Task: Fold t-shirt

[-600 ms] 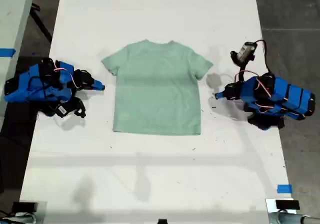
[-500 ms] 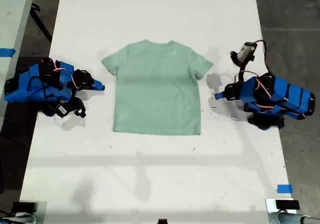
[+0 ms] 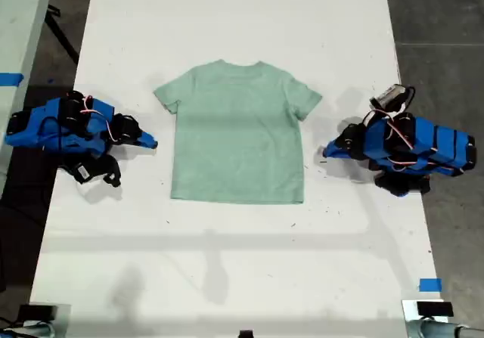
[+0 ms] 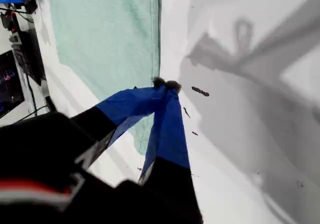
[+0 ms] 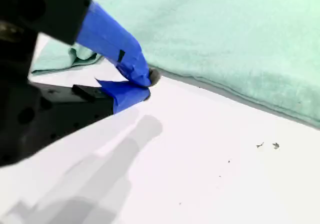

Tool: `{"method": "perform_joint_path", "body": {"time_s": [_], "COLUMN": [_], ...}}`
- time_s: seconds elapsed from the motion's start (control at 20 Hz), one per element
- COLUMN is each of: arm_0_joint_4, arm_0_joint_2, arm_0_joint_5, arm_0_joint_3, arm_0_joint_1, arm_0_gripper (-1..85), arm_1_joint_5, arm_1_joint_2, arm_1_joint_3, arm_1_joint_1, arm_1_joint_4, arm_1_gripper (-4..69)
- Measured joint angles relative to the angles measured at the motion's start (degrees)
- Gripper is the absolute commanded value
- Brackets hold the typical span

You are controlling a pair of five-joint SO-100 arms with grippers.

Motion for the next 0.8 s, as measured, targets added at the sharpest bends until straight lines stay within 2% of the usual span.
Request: {"method": "perform_joint_path", "body": {"time_s": [0.15, 0.35, 0.5, 0.8], "arm_0_joint_4": [0.0, -0.53, 0.18, 1.85], "arm_0_joint_2": [0.0, -0.26, -3.08, -25.84], "arm_0_joint_5": [-2.2, -5.98, -6.06, 2.11], "arm_0_joint_3": [0.0, -0.97, -8.53, -29.09], "arm_0_joint_1": [-2.29, 0.79, -0.62, -11.07], "arm_0_gripper": [0.0, 0.0, 0.0, 0.0], "arm_1_joint_5": [-0.62, -2.55, -5.1, -20.83], "arm_1_joint_2": [0.0, -0.09, -8.96, -36.56], "arm_1_joint_3": [0.0, -3.52, -11.25, -36.12], "arm_1_joint_1": [-0.26, -1.49, -1.49, 8.17], "arm_1_joint_4": [0.0, 0.0, 0.0, 1.76], "arm_1_gripper": [-1.4, -1.2, -1.3, -1.3]}}
